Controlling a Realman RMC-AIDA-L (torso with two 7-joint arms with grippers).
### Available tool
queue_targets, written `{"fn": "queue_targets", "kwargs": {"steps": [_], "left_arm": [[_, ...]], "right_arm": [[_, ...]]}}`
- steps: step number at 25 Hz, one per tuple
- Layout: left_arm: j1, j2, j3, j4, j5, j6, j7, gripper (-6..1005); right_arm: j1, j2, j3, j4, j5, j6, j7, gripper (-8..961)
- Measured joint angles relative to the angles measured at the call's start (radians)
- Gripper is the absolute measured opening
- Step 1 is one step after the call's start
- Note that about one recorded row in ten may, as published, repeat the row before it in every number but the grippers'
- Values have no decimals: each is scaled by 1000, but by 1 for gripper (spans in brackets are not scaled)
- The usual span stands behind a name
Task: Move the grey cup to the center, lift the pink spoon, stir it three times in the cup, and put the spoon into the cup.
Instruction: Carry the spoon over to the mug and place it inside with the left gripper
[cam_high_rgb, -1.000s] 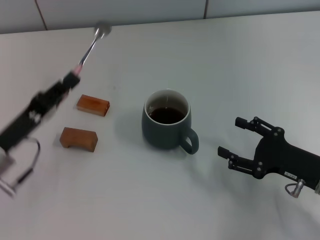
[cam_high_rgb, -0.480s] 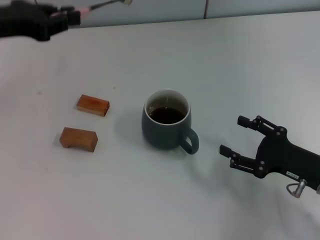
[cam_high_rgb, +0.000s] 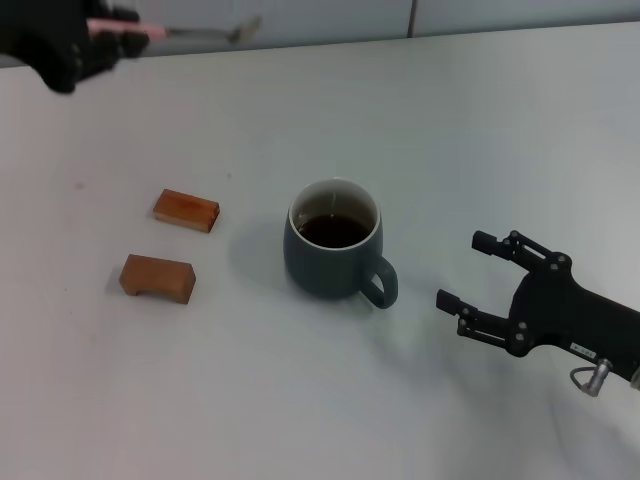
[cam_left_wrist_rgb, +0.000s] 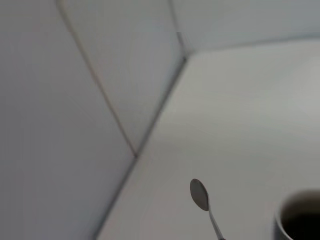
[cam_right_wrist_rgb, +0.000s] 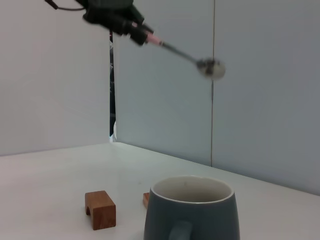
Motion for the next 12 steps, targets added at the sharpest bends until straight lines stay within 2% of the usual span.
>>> {"fn": "queue_targets", "kwargs": {"steps": [12], "left_arm": [[9,-9,208,50,32,84,50,131]], "right_arm": [[3,1,0,7,0,-1,0,841]]}}
